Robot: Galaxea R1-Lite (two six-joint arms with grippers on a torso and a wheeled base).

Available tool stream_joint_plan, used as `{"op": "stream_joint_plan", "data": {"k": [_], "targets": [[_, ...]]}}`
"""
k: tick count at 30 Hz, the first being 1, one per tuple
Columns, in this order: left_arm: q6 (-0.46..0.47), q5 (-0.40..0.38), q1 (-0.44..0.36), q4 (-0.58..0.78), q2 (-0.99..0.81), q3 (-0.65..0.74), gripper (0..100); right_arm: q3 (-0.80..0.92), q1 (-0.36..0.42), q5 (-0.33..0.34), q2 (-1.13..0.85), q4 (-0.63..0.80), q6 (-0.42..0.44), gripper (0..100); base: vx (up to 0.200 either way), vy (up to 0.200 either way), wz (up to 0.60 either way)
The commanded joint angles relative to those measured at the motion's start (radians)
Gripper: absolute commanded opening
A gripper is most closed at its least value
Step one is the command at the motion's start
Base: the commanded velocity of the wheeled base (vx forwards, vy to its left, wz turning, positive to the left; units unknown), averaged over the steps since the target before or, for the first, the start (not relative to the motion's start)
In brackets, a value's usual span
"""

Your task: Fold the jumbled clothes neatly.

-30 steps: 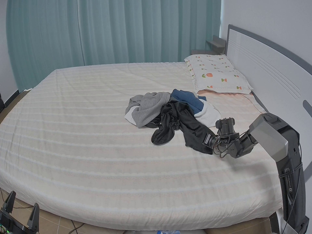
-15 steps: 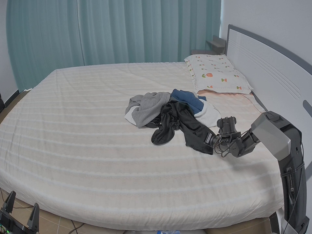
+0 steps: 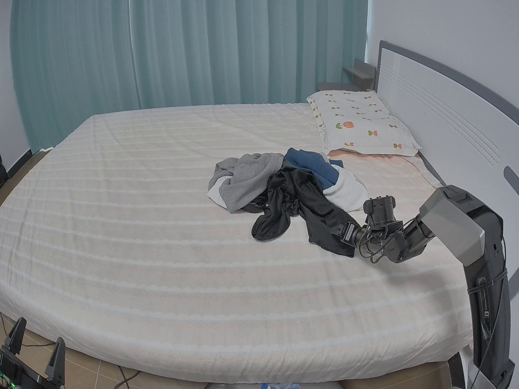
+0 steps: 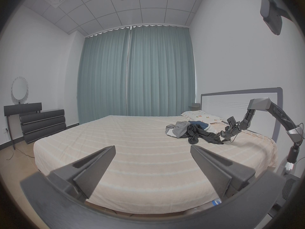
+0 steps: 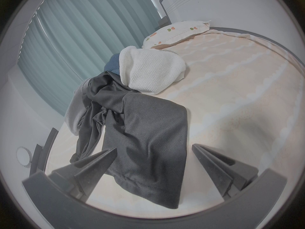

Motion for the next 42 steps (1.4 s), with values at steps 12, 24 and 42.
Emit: {"op": "stream_joint_plan", "data": {"k": [12,24,42], "targets": [[0.0,0.0,0.0,0.0,-0.01,0.018,100,-0.124,0.006,0.011,0.099,-0.01,0.023,0,0.0,0.0,0.0],[0.0,0.0,0.0,0.0,-0.01,0.018,100,-0.069,0.023,0.012,0.0,-0.017,0.112,0,0.0,0.0,0.0],[0.0,-0.004,0.0,-0.002,-0.01,0.018,100,0.353,0.082,0.327,-0.576,-0.203,0.242,0,0.0,0.0,0.0]]}}
